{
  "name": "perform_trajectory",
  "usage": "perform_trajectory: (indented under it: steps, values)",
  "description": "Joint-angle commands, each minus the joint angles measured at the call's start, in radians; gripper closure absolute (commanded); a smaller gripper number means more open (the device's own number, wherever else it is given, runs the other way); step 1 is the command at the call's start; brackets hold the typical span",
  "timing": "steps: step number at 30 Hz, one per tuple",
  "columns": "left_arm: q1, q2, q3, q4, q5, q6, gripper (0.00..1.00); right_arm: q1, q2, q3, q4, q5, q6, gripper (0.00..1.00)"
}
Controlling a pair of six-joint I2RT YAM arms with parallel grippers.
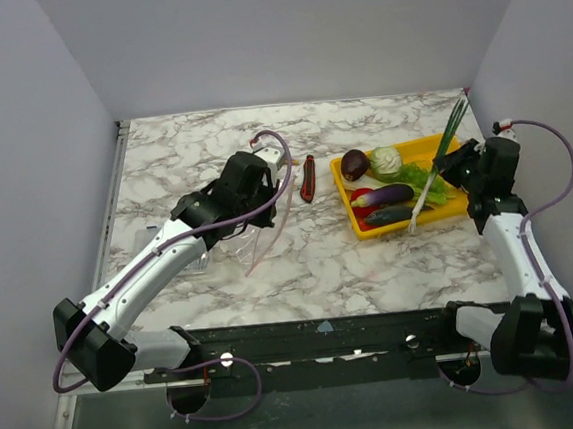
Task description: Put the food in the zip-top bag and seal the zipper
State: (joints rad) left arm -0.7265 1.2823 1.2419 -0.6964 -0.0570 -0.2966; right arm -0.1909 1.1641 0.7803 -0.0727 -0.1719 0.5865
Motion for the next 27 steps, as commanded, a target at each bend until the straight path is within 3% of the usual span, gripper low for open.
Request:
perform_trajectory:
  steps: [1, 6, 10, 15, 18, 22, 27]
  values:
    - [0.033, -0.027, -0.014, 0.028, 0.122, -0.027, 1.00, -0.001, -0.142, -0.006, 0.051, -0.058, -0.142, 0.98]
    - [0.075, -0.023, -0.020, 0.047, 0.261, -0.064, 1.00, 0.035, -0.270, -0.028, 0.302, -0.333, -0.122, 0.99]
    - [0.104, -0.028, -0.026, 0.059, 0.323, -0.083, 1.00, 0.127, -0.264, -0.025, 0.635, -0.584, 0.049, 0.99]
    - [0.135, -0.043, -0.029, 0.068, 0.376, -0.088, 1.00, 0.535, -0.226, 0.055, 0.791, -0.506, -0.019, 0.99]
    - [0.147, -0.059, -0.029, 0.073, 0.405, -0.087, 1.00, 0.710, -0.176, 0.063, 0.963, -0.497, -0.063, 0.99]
    - [0.164, -0.081, -0.025, 0.076, 0.463, -0.086, 1.00, 0.851, -0.035, 0.102, 1.229, -0.588, -0.074, 0.99]
    - [0.190, -0.096, -0.031, 0.083, 0.496, -0.080, 1.00, 0.915, 0.180, 0.155, 1.649, -0.670, 0.048, 0.99]
